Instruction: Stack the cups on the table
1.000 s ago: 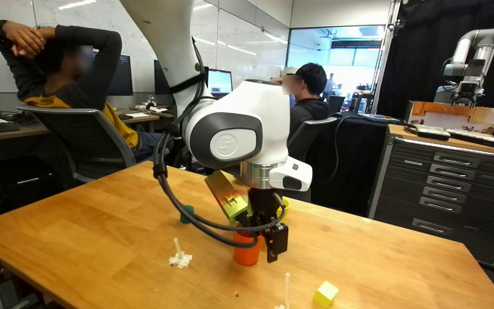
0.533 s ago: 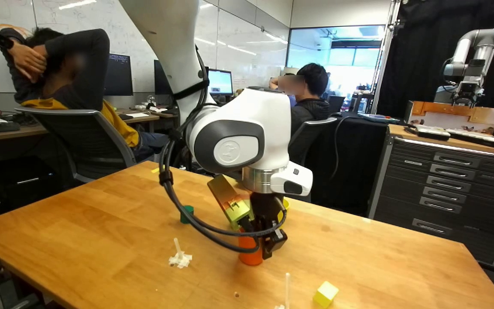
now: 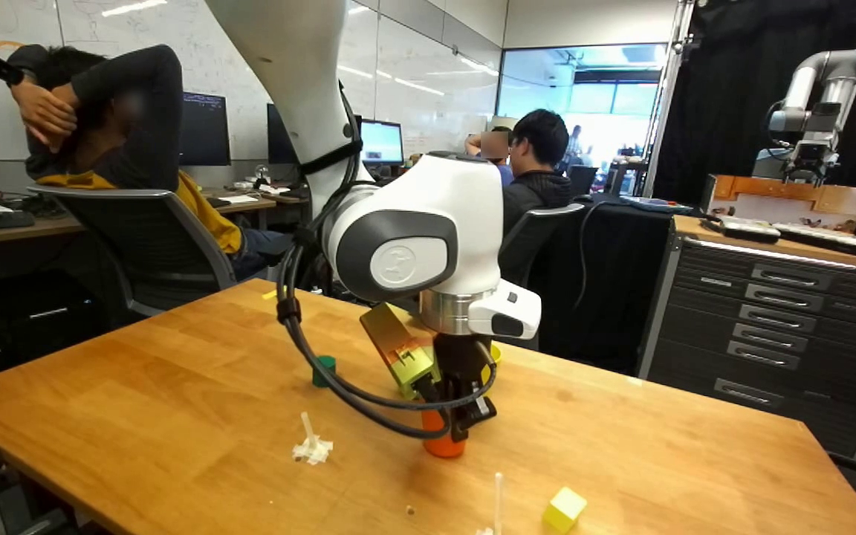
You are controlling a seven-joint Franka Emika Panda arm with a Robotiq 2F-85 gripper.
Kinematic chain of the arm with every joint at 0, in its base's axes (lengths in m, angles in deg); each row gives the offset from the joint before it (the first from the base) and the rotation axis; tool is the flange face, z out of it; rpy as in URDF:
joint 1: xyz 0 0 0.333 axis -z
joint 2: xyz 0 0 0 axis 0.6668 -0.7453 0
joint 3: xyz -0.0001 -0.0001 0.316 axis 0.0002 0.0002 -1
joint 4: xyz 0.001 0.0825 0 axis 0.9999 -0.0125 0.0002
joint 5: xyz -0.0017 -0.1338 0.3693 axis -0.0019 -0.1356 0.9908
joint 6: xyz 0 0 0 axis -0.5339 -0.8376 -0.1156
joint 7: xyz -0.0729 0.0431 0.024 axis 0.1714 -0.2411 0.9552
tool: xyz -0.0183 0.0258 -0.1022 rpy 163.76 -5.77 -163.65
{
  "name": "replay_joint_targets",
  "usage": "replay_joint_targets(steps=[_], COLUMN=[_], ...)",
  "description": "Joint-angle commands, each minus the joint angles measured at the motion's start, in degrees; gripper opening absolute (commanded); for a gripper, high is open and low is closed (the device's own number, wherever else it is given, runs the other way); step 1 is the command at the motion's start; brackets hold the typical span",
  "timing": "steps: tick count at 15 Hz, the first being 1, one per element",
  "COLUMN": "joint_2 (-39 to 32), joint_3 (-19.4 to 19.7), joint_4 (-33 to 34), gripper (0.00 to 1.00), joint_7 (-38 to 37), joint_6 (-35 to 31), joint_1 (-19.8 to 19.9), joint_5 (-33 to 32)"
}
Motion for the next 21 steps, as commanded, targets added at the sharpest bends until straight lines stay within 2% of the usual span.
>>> replay_joint_targets(steps=[1,7,11,16,21], joint_2=[2.72,8.73,13.40,17.47,21.33], joint_3=[-2.01,-5.17,-5.72,-2.64,0.16], joint_4=[-2.09,-4.12,-2.66,-0.35,-2.71], gripper=[0.07,0.06,0.06,0.06,0.06], joint_7=[1.15,1.71,1.19,-1.35,-5.01], joint_6=[-2.20,-4.98,-3.13,0.25,0.92], joint_1=[2.20,7.93,10.94,8.12,2.07], joint_5=[0.87,3.87,6.86,6.62,4.49])
